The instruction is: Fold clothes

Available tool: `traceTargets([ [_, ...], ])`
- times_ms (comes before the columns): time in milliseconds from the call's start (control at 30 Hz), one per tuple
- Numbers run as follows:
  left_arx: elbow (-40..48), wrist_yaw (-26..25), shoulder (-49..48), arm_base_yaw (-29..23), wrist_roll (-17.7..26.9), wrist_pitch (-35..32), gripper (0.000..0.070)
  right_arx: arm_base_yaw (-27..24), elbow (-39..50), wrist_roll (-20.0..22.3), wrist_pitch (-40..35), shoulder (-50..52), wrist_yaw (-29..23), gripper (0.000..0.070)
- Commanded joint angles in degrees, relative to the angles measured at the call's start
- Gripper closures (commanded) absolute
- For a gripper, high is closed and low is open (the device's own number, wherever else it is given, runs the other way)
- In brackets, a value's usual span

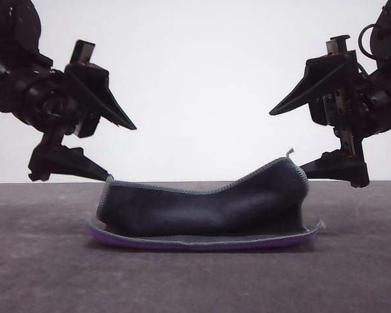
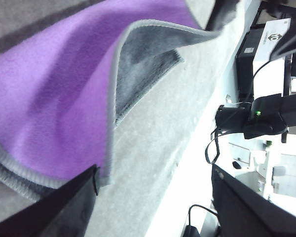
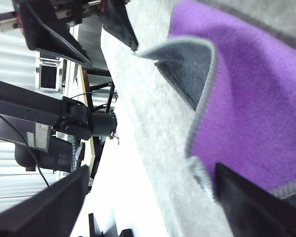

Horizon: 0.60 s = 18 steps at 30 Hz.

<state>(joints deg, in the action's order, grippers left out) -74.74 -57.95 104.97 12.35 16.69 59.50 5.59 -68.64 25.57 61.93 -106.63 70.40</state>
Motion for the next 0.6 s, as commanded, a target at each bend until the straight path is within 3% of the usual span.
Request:
traceTargets([
  [0,-1.1,-0.7,-1.3,-0.4,1.7,-0.4,0.0259,-0.5,-0.9,2.3,0.2,-0.1,0.0,0.0149],
  [267,-1.1,0.6,-8.9,-2.8,0.2,-0.6,0.0259,-3.1,-0.9,2.4,1.3,6.5,-0.4,0.0149],
  [467,-1.1,8.6,-12.9,-3.5,-1.3,0.5,0.0259,-4.4,-0.9,3.5,5.3,16.0,-2.1,0.0149],
  [567,-1.1,11.8,-13.7,-3.8,-2.3,0.3,0.0259,-4.7,-0.9,-0.2,4.7,20.3,-7.4,0.0149],
])
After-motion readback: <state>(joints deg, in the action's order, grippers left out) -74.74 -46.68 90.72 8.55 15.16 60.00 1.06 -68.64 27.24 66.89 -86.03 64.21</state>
